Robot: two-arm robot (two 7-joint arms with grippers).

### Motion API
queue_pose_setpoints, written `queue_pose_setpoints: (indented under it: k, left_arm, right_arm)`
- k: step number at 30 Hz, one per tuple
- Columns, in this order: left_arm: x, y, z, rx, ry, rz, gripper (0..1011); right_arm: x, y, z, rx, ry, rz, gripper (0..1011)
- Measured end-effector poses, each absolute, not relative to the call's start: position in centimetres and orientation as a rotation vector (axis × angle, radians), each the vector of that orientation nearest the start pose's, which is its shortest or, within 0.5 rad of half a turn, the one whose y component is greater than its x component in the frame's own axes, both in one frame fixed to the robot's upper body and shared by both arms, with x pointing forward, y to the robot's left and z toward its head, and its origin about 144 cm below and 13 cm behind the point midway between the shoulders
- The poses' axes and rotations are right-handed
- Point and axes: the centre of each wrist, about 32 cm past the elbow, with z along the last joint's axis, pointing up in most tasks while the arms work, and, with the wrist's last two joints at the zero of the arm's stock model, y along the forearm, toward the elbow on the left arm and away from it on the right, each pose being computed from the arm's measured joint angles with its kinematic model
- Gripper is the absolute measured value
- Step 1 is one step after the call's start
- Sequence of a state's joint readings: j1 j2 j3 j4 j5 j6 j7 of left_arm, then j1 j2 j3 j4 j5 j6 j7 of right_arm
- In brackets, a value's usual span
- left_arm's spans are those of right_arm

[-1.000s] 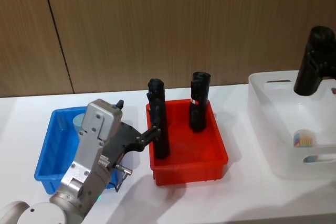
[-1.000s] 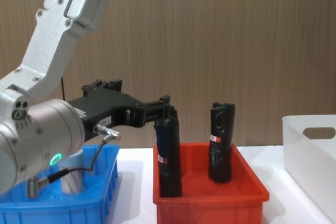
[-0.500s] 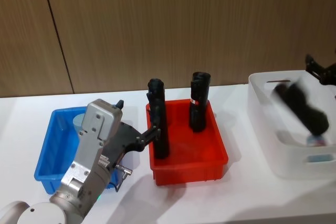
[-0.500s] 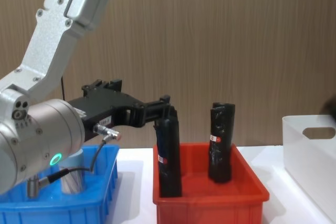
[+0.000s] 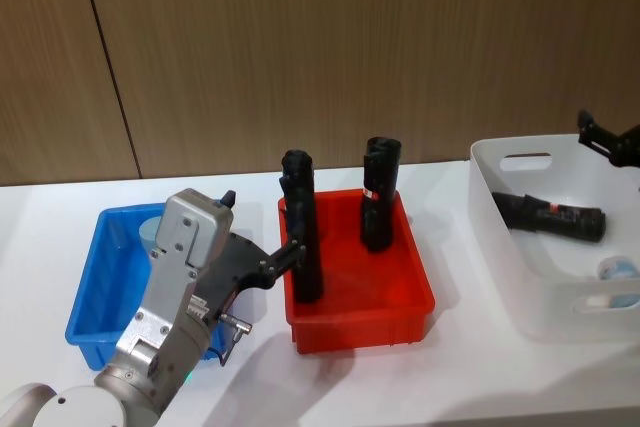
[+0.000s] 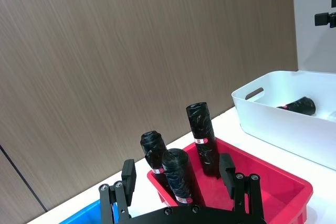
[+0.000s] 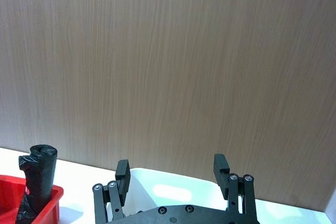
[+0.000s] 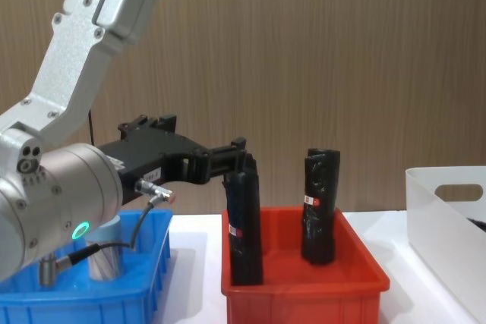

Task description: Pick the cotton swabs from the blue box and place them into the white box.

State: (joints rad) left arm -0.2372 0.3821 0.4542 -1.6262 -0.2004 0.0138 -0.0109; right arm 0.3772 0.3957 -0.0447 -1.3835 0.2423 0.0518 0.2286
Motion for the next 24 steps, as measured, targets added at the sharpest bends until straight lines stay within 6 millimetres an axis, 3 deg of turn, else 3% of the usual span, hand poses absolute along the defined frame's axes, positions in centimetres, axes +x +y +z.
queue_pose_setpoints:
  k: [24]
  left_arm:
    - [49.20,19.84,120.44,0.061,-0.268,1.124,1004]
  right_arm:
    - [55.28,-35.38,124.49,-0.038,-0.214,-1.383,1002]
